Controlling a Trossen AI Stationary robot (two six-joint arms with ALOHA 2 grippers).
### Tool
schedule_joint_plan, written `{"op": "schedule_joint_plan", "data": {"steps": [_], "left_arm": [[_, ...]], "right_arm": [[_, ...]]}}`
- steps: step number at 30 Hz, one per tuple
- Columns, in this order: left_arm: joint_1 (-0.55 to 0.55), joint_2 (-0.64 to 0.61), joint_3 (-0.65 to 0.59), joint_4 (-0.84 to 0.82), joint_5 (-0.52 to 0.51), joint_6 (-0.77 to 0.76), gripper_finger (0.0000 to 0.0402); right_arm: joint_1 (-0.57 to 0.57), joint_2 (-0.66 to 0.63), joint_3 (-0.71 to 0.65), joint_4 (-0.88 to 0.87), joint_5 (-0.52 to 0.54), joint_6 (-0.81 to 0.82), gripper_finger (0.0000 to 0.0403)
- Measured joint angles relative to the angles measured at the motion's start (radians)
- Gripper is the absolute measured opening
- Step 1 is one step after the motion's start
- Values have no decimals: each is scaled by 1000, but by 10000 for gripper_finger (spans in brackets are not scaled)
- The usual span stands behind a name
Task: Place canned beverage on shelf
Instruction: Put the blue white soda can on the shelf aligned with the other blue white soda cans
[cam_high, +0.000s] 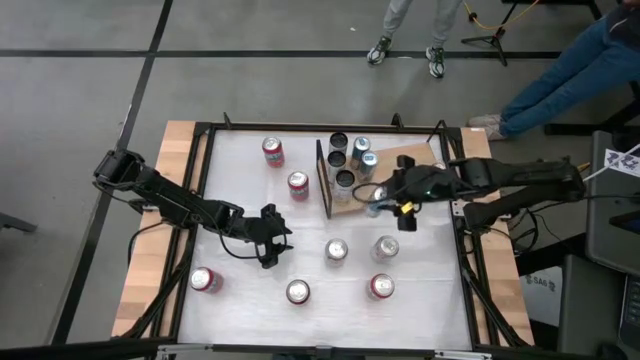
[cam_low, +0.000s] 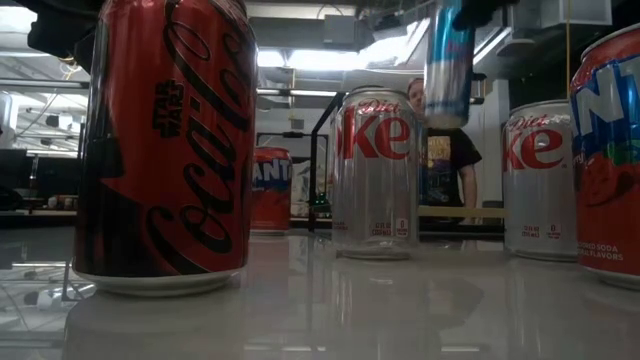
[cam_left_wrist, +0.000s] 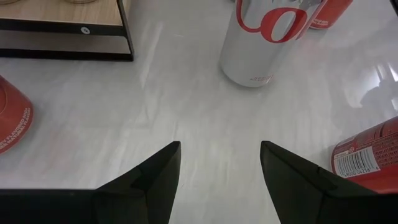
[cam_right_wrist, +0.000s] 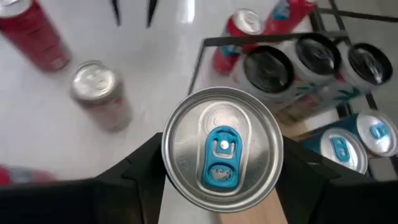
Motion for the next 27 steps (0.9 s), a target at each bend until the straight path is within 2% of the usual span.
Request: {"op": "schedule_joint_plan", "data": {"steps": [7, 14, 20, 27], "left_arm": [[1, 0, 0, 5, 0, 1, 213], [1, 0, 0, 5, 0, 0, 213], [1, 0, 0, 8, 0, 0, 213], [1, 0, 0, 12, 0, 0, 213]], "right_arm": [[-176, -44, -171, 122, -94, -81, 227], [-322, 30, -203, 214, -278, -168, 228], [-367, 106, -203, 214, -290, -231, 228], [-366, 168, -199, 275, -290, -270, 229]]}}
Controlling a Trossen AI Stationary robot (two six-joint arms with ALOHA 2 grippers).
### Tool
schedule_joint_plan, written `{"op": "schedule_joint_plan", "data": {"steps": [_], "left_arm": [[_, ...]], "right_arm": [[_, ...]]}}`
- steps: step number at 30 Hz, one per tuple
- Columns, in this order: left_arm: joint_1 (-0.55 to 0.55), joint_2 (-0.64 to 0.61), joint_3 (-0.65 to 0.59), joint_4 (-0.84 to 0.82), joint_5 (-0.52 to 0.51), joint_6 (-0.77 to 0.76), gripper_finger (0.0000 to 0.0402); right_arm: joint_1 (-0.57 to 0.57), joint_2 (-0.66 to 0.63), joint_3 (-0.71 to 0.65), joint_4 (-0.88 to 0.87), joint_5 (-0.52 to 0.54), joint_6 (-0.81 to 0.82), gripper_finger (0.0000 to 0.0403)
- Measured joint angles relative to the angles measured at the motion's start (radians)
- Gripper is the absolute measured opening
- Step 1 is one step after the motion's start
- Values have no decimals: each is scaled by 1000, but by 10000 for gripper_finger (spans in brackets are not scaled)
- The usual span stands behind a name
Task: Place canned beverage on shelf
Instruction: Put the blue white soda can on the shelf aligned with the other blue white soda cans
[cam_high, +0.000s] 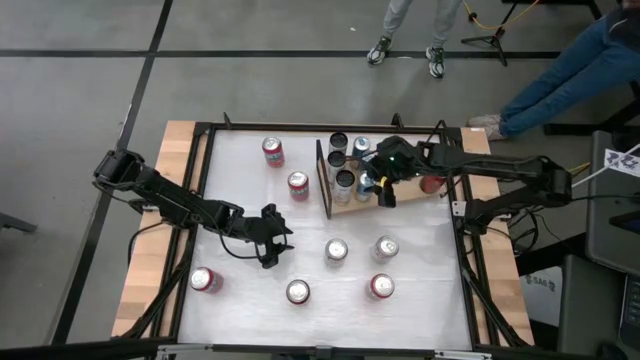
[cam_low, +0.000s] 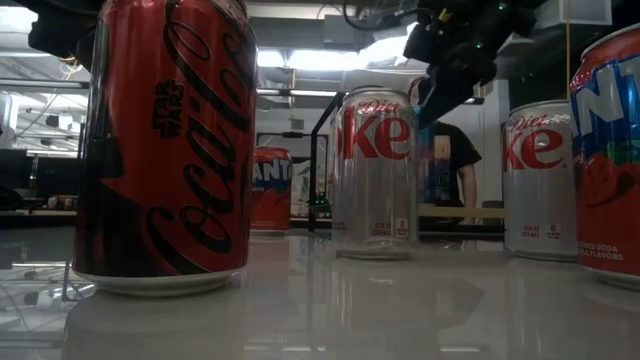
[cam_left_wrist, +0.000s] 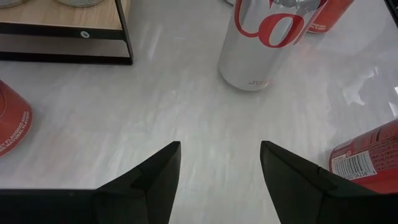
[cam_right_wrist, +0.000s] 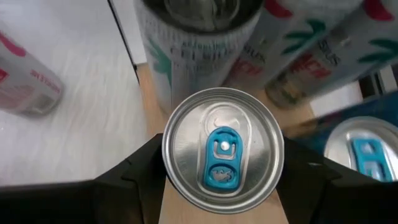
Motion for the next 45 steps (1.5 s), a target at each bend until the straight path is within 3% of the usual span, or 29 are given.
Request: {"op": "schedule_joint_plan", "data": {"steps": [31, 45], "left_arm": [[0, 0, 0, -1, 0, -1, 213], [0, 0, 0, -1, 0, 0, 213]], "right_arm": [[1, 4, -2, -1, 4, 6, 231], [1, 7, -7, -17, 7, 8, 313]]}}
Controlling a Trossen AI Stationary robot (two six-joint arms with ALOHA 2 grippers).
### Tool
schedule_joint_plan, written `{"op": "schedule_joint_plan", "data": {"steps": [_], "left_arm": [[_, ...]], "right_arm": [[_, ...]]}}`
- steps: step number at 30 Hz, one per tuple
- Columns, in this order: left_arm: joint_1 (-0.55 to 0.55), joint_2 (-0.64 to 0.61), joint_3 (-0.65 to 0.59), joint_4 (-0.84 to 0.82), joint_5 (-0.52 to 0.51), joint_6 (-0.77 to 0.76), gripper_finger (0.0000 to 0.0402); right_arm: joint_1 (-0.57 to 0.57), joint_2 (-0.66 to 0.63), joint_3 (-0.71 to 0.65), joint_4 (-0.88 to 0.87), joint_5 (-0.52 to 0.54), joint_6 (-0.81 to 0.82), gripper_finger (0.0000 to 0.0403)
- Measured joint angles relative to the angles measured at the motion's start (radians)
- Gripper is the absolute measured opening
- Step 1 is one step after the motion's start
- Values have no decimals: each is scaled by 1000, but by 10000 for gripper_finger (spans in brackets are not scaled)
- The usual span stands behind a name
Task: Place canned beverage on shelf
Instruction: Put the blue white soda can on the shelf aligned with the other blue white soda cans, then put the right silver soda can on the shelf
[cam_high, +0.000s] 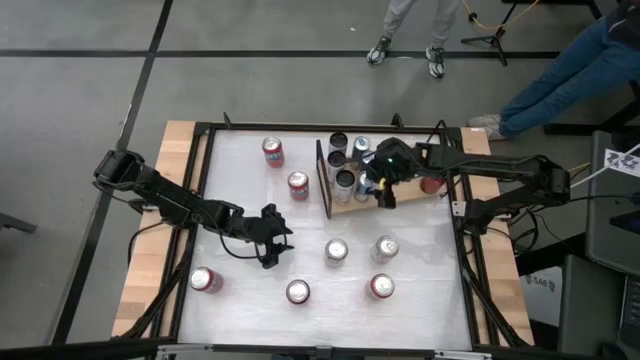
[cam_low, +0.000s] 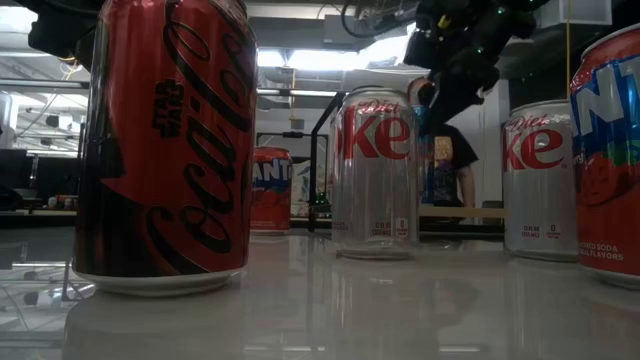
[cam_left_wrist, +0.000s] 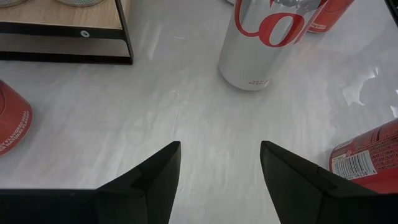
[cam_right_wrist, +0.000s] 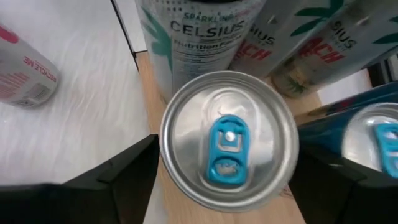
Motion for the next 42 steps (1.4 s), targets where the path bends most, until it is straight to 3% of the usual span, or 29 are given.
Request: {"op": "schedule_joint_plan", "data": {"steps": [9, 20, 32, 38, 42], "left_arm": [[0, 0, 0, 0, 0, 0, 213], [0, 0, 0, 0, 0, 0, 213], [0, 0, 0, 0, 0, 0, 213], [0, 0, 0, 0, 0, 0, 213], [0, 0, 0, 0, 0, 0, 213]], "right_arm": [[1, 0, 1, 5, 55, 0, 308], [1, -2, 2, 5, 46, 0, 308], [2, -97, 3, 7, 39, 0, 308], [2, -156, 3, 7, 84, 0, 308], [1, -201, 3, 6, 179, -4, 308]]}}
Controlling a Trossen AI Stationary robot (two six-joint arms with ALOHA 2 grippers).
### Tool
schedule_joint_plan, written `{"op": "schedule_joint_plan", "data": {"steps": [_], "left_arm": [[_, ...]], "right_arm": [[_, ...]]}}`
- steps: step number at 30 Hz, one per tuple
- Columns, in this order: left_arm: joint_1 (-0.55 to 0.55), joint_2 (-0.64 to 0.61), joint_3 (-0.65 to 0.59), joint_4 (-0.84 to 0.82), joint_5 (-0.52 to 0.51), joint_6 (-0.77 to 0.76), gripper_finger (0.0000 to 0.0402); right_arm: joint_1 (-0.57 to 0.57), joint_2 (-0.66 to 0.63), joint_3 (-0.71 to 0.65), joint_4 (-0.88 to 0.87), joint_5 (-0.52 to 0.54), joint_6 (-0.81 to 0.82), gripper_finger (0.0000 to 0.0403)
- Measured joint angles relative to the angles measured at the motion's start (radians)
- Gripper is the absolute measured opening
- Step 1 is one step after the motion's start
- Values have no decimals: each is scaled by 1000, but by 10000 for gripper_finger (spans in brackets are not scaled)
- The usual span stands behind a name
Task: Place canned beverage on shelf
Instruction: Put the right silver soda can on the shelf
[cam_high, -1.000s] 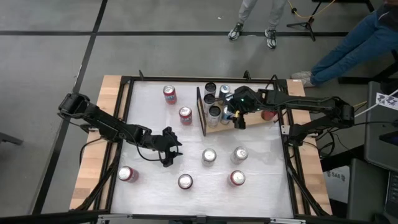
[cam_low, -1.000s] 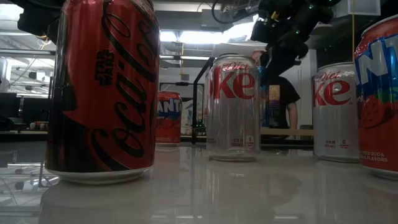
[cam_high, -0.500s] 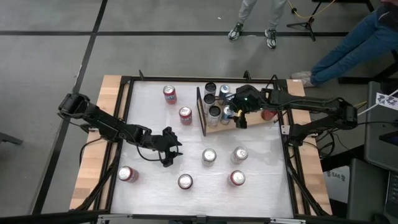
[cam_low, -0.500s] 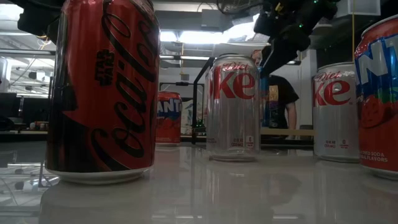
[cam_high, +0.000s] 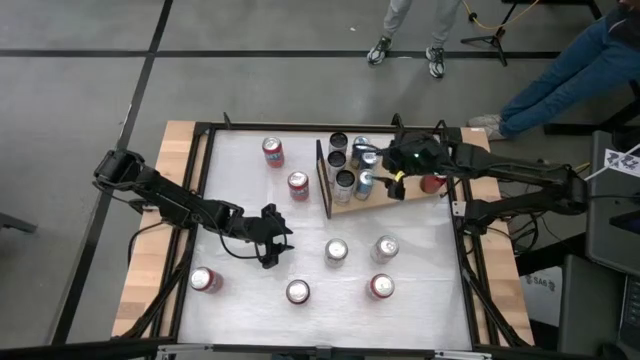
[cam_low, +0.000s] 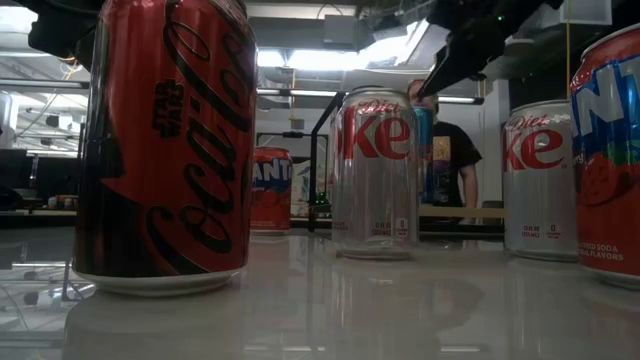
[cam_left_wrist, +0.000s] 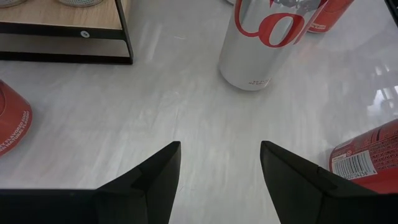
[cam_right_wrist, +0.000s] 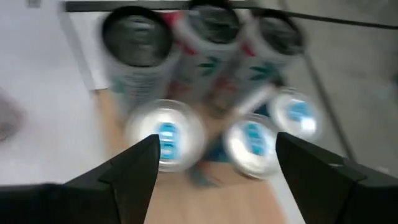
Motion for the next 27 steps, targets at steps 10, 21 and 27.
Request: {"op": "schedule_joint_plan", "data": {"steps": [10, 21, 27], "left_arm": [[0, 0, 0, 0, 0, 0, 213], [0, 0, 0, 0, 0, 1, 213], [0, 0, 0, 1, 0, 1, 213]], "right_arm": [[-75, -23, -33, -64, 355, 24, 308], [-205, -16, -227, 229, 185, 30, 308], [-203, 28, -264, 315, 153, 30, 308]]}}
